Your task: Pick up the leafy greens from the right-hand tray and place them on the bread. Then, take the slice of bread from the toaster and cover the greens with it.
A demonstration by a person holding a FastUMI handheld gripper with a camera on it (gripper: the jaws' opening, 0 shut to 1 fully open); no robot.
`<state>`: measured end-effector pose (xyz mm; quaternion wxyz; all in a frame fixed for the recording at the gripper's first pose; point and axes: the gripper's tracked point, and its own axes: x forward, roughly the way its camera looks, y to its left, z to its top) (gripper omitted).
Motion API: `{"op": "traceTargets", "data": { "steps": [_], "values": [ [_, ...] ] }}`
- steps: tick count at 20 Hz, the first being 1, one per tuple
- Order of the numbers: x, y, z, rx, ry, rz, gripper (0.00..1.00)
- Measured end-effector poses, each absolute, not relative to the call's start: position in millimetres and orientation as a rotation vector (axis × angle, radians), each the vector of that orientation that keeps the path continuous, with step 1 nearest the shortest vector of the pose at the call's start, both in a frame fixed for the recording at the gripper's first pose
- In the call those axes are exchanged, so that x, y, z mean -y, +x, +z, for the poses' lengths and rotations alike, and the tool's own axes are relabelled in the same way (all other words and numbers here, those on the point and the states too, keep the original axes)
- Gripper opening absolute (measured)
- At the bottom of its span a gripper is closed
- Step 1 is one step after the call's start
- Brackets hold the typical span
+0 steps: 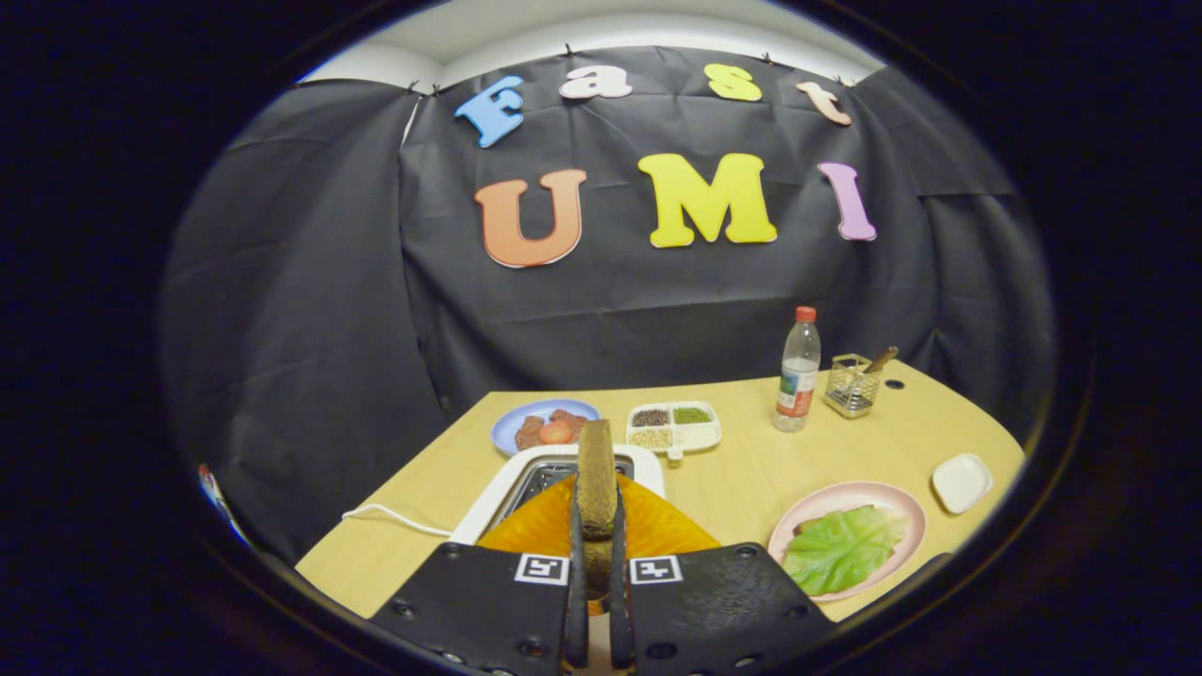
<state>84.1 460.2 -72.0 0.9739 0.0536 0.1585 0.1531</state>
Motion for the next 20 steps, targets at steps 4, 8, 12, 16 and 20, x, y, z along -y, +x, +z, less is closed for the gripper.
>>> {"op": "traceTargets", "data": {
  "steps": [4, 8, 12, 16, 20],
  "values": [
    [-450, 79, -27, -0.224, 0.159, 0.318, 0.09],
    [-422, 73, 10, -0.147, 0.219, 0.320, 0.09],
    [-378, 71, 22, -0.096, 0.239, 0.279, 0.09],
    [-328, 77, 5, -0.100, 0.242, 0.221, 0.09],
    [-289, 90, -37, -0.148, 0.249, 0.171, 0.09]
  ]
}}
